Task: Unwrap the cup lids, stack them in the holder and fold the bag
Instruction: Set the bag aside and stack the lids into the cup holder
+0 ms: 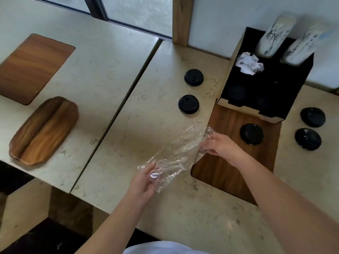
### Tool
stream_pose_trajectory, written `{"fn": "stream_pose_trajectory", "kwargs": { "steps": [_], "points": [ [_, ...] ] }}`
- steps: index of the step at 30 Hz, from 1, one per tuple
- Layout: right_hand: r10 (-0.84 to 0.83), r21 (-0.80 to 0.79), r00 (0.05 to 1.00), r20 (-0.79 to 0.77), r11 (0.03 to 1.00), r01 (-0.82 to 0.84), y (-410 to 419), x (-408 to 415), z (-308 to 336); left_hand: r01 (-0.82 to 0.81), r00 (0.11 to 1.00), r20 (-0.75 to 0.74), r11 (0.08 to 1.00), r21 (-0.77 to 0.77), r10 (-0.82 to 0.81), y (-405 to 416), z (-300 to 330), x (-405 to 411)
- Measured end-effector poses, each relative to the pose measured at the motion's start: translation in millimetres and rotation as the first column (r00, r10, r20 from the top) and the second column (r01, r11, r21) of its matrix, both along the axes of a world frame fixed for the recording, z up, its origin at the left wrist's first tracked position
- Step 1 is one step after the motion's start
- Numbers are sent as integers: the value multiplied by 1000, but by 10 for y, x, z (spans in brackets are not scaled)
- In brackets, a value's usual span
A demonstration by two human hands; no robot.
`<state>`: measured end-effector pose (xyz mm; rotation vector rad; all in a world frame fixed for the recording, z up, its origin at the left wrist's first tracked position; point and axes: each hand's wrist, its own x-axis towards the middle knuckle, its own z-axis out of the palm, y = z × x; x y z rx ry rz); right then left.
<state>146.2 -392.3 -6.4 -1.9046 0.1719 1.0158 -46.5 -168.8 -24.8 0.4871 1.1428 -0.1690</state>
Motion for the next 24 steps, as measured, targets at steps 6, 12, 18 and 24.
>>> {"fn": "stream_pose_trajectory", "kwargs": {
  "steps": [6, 12, 18, 24],
  "points": [
    [-67, 106, 996, -67, 992, 74, 327, -100, 73, 137, 990, -20, 991, -1, -137, 83, 11, -305],
    [-253, 93, 967, 6, 963, 251, 417, -27, 70, 200, 978, 28, 962, 187, -209, 298, -34, -474],
    [-311, 223, 949, -59, 922, 316, 307, -64, 126, 155, 970, 173, 984, 90, -169, 264, 63, -371],
    [-340, 286, 938, -67, 894, 344, 182, 29, 221, -1, 985, 169, 979, 202, -34, 369, 136, -277]
  ]
}}
